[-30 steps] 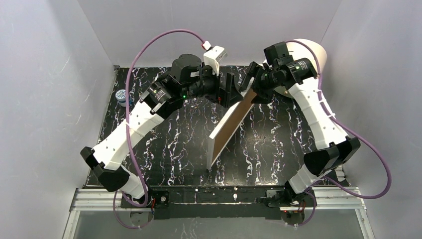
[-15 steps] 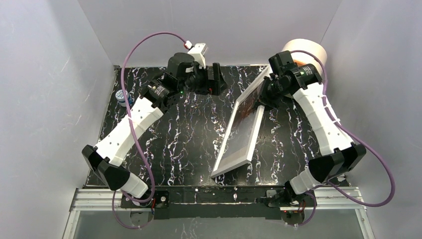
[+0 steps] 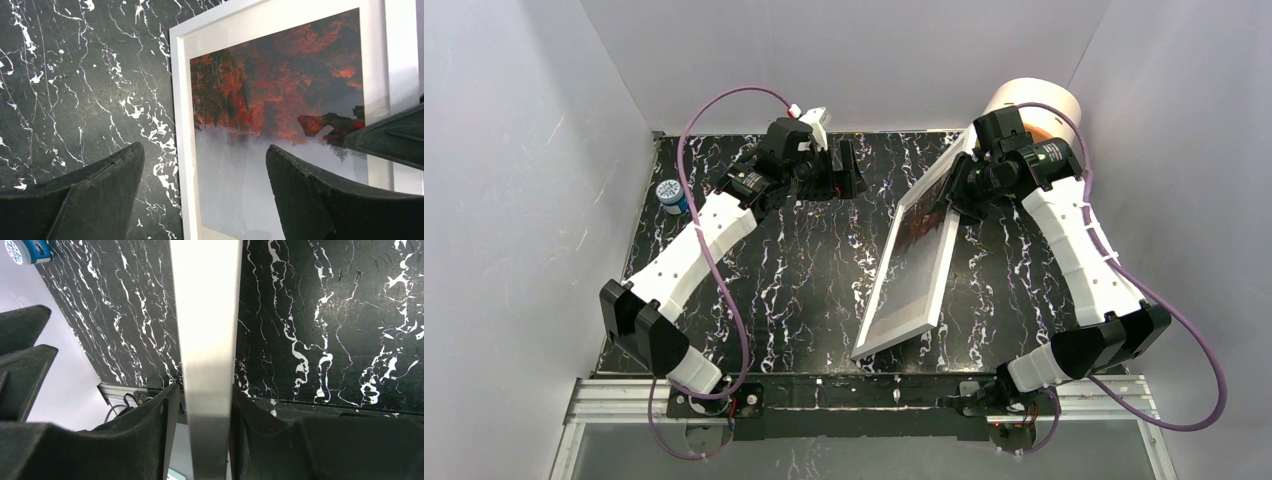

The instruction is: Put the photo into the frame

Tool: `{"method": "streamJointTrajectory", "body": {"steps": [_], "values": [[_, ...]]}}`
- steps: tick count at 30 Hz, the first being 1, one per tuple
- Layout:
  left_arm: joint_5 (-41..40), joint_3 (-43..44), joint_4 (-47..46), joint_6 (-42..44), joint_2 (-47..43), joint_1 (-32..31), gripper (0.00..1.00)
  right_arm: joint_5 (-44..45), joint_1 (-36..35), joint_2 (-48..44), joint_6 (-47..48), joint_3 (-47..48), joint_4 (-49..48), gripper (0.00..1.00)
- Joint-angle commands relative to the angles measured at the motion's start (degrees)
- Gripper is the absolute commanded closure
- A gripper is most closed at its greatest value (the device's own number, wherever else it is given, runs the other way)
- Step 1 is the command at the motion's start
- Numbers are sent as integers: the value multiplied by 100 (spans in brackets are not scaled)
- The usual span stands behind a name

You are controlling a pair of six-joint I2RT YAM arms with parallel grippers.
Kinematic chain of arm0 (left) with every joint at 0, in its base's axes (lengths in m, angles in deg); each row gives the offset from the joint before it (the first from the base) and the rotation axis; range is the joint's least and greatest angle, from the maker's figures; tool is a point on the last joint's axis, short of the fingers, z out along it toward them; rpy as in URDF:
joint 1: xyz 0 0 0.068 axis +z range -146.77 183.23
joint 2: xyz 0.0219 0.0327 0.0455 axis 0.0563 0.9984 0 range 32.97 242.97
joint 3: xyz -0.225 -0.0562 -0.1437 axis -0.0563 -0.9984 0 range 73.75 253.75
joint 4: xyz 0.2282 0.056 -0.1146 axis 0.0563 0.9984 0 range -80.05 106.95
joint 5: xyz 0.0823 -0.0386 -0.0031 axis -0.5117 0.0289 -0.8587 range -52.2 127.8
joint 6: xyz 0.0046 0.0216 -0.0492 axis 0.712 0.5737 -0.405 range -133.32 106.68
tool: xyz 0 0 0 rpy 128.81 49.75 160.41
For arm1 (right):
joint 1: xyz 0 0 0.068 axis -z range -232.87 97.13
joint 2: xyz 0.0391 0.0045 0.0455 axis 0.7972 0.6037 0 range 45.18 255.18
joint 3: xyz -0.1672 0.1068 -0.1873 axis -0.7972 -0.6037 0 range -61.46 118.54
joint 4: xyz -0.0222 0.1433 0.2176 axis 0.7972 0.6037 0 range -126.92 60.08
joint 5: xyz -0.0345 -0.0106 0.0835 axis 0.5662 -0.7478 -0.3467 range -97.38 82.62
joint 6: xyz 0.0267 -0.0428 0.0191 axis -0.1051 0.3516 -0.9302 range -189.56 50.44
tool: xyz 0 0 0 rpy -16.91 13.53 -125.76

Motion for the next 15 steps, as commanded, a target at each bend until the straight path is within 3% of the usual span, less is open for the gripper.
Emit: {"method": "streamJointTrajectory", "body": {"steps": [1,4,8,15], "values": [[60,-168,36,-8,15,72,11,39,17,-254,-188,17,-256,56],[33,-284,41,-16,49,108,11,94,73,-446,-154,-186,-445,62],[67,-435,57,-75,157,184,11,-530,262,-702,107,-812,-1199,69],[-110,-872,273,-157,252,485,12,-1789,682,-848,603,-1916,-2677,71]]}}
